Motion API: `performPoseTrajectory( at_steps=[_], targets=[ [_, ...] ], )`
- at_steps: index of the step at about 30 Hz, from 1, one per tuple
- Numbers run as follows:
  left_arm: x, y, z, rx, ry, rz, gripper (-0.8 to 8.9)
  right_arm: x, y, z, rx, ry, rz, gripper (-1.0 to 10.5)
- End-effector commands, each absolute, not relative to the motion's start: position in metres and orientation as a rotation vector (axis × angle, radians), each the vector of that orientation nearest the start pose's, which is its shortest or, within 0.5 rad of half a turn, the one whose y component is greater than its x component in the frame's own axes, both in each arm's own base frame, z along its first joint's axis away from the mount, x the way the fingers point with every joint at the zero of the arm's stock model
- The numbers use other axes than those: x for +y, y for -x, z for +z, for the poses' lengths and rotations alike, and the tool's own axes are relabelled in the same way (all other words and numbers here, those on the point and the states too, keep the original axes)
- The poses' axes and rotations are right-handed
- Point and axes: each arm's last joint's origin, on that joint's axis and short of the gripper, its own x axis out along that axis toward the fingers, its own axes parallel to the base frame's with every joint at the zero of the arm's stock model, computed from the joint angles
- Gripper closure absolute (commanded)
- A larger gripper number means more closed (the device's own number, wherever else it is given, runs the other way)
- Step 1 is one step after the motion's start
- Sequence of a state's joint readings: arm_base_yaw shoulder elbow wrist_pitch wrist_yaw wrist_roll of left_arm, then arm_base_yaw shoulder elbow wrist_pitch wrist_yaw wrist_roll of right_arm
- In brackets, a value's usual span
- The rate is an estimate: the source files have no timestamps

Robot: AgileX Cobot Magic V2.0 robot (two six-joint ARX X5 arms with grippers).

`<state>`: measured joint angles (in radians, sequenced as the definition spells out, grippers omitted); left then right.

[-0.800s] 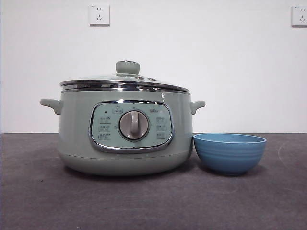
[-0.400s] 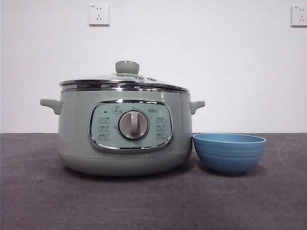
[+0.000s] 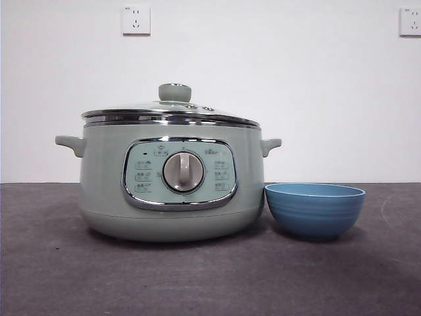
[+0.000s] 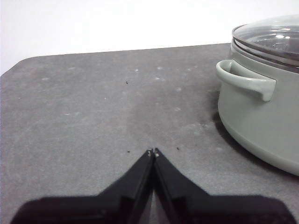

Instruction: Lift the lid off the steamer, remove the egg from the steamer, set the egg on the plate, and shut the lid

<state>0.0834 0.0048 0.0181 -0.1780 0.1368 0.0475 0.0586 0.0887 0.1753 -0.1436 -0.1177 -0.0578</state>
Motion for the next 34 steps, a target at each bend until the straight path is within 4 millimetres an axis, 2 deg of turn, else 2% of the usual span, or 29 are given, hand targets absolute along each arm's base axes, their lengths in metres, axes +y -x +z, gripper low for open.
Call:
performPoseTrajectory(
  at_steps=[1, 12, 34],
  targets=[
    [0.005, -0.096, 0.148, 0.17, -0.021, -0.049, 8.17, 0.008, -0.092, 0.189, 0.06, 0.029, 0.156, 9.5],
    [0.005, -0.096, 0.148, 0.169, -0.021, -0.049, 8.17, 0.009, -0.096, 0.149, 0.171, -0.084, 0.151, 9.5],
    [0.005, -0.096, 0.148, 0.169, -0.021, -0.049, 8.17, 0.009, -0.096, 0.149, 0.176, -0.092, 0.15, 9.5]
  ],
)
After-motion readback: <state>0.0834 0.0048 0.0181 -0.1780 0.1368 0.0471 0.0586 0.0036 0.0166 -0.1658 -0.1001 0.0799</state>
